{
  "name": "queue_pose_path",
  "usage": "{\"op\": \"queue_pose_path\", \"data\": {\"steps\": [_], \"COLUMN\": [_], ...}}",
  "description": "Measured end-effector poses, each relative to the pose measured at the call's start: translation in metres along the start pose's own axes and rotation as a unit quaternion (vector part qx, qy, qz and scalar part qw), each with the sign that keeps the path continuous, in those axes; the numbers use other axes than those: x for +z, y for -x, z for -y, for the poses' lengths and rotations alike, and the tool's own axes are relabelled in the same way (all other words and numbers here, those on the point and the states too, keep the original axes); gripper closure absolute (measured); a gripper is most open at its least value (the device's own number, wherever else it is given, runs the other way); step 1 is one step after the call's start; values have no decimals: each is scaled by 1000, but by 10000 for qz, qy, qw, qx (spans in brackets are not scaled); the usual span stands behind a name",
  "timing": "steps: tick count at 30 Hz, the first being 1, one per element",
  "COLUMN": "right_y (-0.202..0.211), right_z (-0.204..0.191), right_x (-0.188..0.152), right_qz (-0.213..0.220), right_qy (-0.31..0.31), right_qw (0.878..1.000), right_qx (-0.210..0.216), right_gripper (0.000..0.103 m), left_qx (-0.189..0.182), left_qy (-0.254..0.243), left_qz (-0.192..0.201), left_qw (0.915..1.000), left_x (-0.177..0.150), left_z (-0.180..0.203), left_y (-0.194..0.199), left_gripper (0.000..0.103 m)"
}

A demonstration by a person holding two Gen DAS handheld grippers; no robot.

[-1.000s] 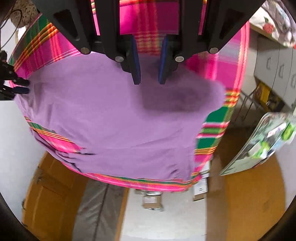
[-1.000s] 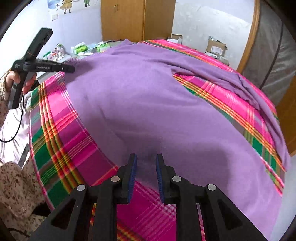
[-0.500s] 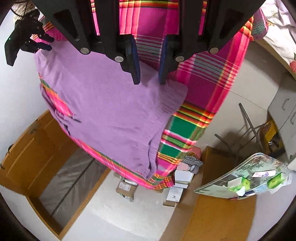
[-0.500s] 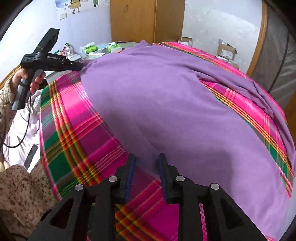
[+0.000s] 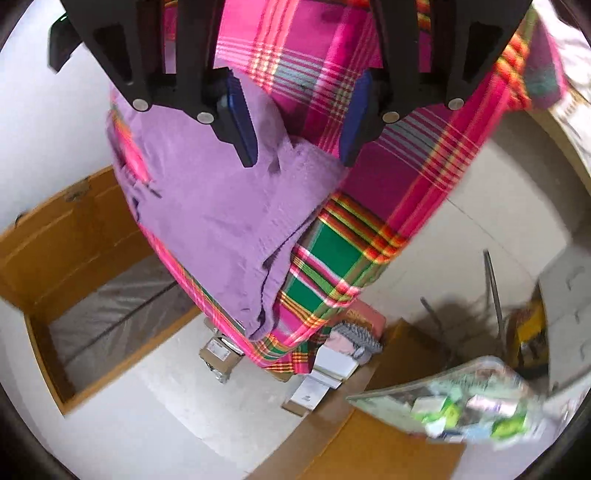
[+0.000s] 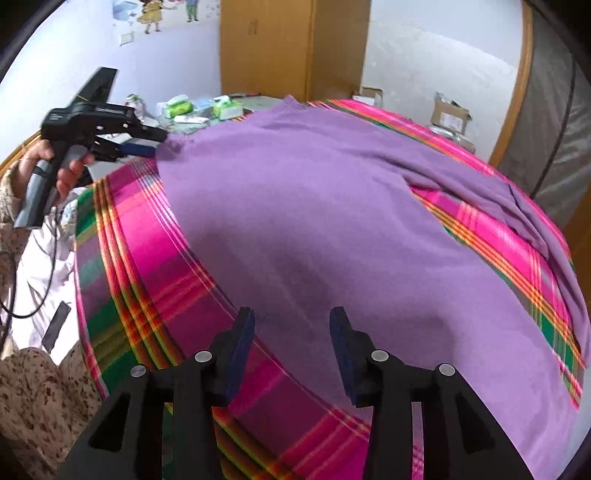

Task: Fold clothes
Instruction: 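Open both tools and lift them above the spread sweatshirt, then grasp the sweatshirt edge with the left tool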

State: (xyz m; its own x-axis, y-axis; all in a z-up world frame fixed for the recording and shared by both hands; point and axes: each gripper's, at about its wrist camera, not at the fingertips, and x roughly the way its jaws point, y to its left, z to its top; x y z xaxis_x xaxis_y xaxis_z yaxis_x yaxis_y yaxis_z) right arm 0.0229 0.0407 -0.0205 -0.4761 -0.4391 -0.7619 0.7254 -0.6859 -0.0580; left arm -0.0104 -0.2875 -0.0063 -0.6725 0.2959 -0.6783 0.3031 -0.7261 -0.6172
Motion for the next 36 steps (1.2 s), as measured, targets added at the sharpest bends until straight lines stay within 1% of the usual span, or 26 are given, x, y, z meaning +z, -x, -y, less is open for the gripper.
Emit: {"op": "queue_pose_path", "data": {"steps": [2, 3, 6, 8, 9, 10, 12, 15, 16, 20, 22, 23, 25, 26, 28, 29, 32, 33, 34, 36], "right_y": [-2, -5, -12, -18, -22, -26, -34, -40, -41, -45, -49, -51, -53, -55, -61, -63, -66, -66, -65, -64], "right_z": [-1, -2, -10, -19, -23, -27, -34, -38, -38, -30, -24, -23, -30, -36, -49, -55, -59, -61, -62, -64], "right_x": [6, 9, 16, 22, 25, 29, 35, 43, 46, 72, 87, 91, 90, 87, 80, 76, 73, 73, 72, 69], "right_qz": [10, 9, 11, 23, 36, 51, 37, 28, 21, 133, 154, 170, 179, 146, 69, 30, 27, 51, 95, 142], "right_qy": [67, 103, 233, 375, 424, 469, 565, 708, 767, 991, 900, 854, 895, 946, 1057, 1113, 862, 837, 870, 936], "right_qw": [10000, 9999, 9992, 9982, 9979, 9975, 9968, 9951, 9942, 9922, 9932, 9928, 9903, 9896, 9882, 9875, 9900, 9912, 9927, 9943], "right_qx": [23, 56, 315, 458, 498, 534, 568, 693, 758, 745, 728, 825, 1048, 1076, 1103, 1117, 1112, 1020, 835, 488], "right_gripper": [59, 59, 59, 59, 59, 59, 59, 59, 59, 59, 59, 59, 59, 59, 59, 59, 58, 56, 53, 52], "left_qx": [-124, -195, -213, -235, -238, -240, -269, -350, -363, -408, -420, -463, -587, -667, -706, -725, -780, -798, -816, -844], "left_qy": [329, 390, 435, 594, 658, 721, 820, 921, 926, 931, 925, 968, 1042, 1069, 1036, 1018, 965, 947, 929, 913], "left_qz": [-18, 1, 39, 93, 121, 149, 199, 269, 303, 449, 515, 523, 545, 560, 606, 629, 699, 722, 745, 800], "left_qw": [9994, 9990, 9988, 9979, 9975, 9970, 9961, 9948, 9946, 9938, 9935, 9928, 9913, 9904, 9903, 9902, 9898, 9897, 9895, 9890], "left_x": [1, 1, 4, 5, 5, 5, 5, 3, 3, 2, 1, 2, 3, 4, 6, 7, 10, 10, 11, 12], "left_z": [-6, -6, -6, -8, -9, -10, -13, -19, -20, -21, -20, -21, -22, -22, -18, -16, -9, -7, -5, -3], "left_y": [-4, -5, -9, -9, -10, -10, -10, -7, -6, -4, -2, -1, 1, 3, 6, 8, 13, 14, 16, 19], "left_gripper": [57, 57, 57, 57, 61, 70, 78, 85, 90, 92, 93, 93, 93, 93, 93, 93, 93, 93, 93, 93]}}
